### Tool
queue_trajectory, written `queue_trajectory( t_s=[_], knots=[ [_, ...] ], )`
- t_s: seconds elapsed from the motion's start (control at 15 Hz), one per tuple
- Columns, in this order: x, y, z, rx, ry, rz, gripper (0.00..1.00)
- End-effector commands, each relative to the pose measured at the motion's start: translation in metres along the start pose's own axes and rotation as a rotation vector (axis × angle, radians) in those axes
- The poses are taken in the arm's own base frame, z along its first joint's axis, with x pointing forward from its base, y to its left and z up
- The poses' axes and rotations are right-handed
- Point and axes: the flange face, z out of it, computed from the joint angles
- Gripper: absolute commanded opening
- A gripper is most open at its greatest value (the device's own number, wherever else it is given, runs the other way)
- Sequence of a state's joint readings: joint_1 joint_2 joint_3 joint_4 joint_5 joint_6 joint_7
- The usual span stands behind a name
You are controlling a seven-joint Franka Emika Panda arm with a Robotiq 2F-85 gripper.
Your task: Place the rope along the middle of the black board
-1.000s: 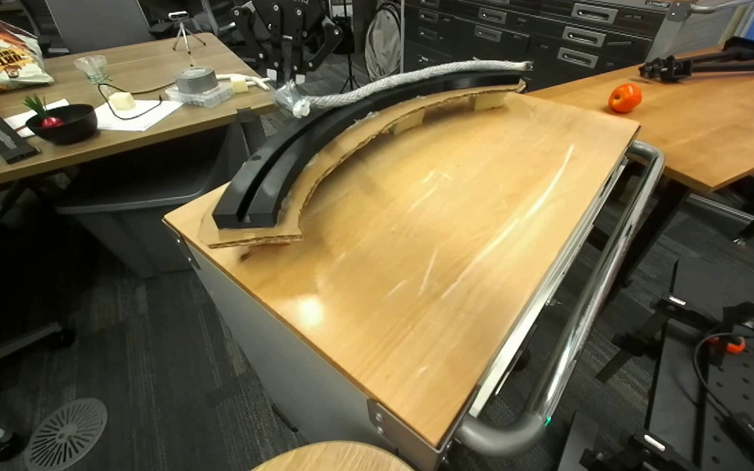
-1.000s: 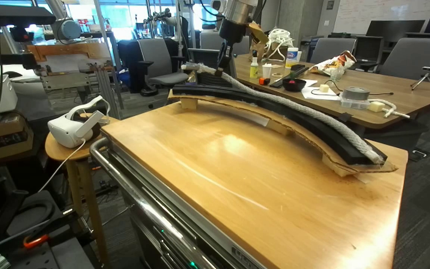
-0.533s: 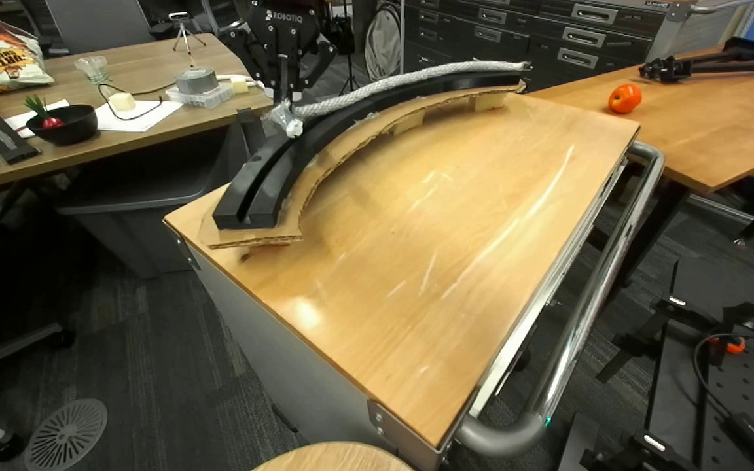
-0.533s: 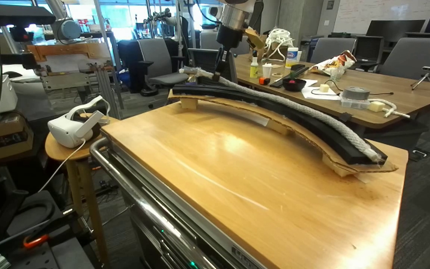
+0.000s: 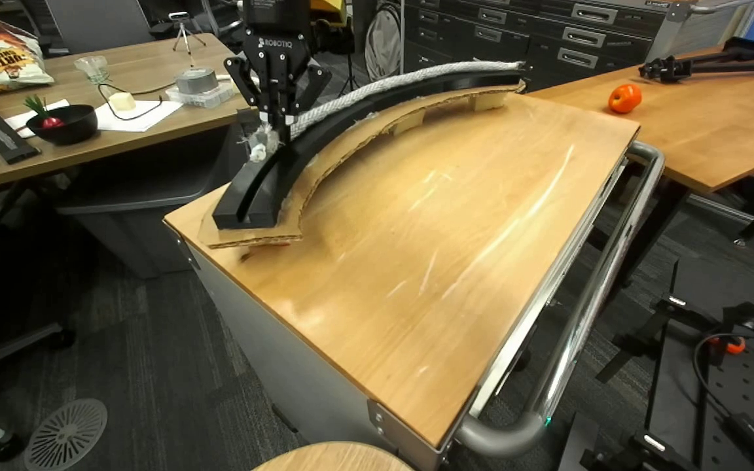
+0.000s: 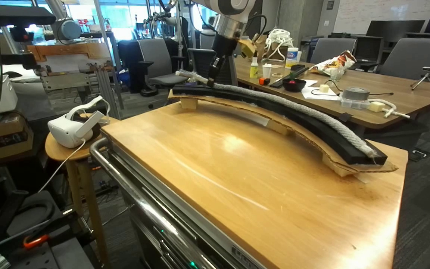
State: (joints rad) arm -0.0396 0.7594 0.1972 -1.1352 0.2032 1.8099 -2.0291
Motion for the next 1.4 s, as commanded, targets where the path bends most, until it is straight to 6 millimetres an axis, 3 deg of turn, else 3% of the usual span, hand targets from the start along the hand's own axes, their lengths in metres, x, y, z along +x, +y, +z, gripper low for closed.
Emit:
queue_trajectory(
  t_s=[0.0, 0.4, 0.47, 0.53, 1.0, 1.07, 1.13, 1.2, 1.33],
  knots=[
    [0.008, 0.014, 0.005, -0.01, -0.004, 0.063, 0.03],
    [0.016, 0.018, 0.002, -0.008, -0.059, 0.13, 0.03],
    [0.018, 0.017, 0.0, -0.004, -0.077, 0.136, 0.08],
    [0.019, 0.018, -0.001, -0.001, -0.088, 0.145, 0.32],
    [0.024, 0.017, -0.004, 0.033, -0.158, 0.148, 0.82],
    [0.024, 0.016, -0.006, 0.031, -0.163, 0.143, 0.69],
    [0.026, 0.015, -0.008, 0.029, -0.173, 0.135, 0.73],
    [0.028, 0.012, -0.013, 0.027, -0.207, 0.131, 0.93],
    [0.034, -0.001, -0.032, -0.02, -0.294, 0.151, 0.94]
  ],
)
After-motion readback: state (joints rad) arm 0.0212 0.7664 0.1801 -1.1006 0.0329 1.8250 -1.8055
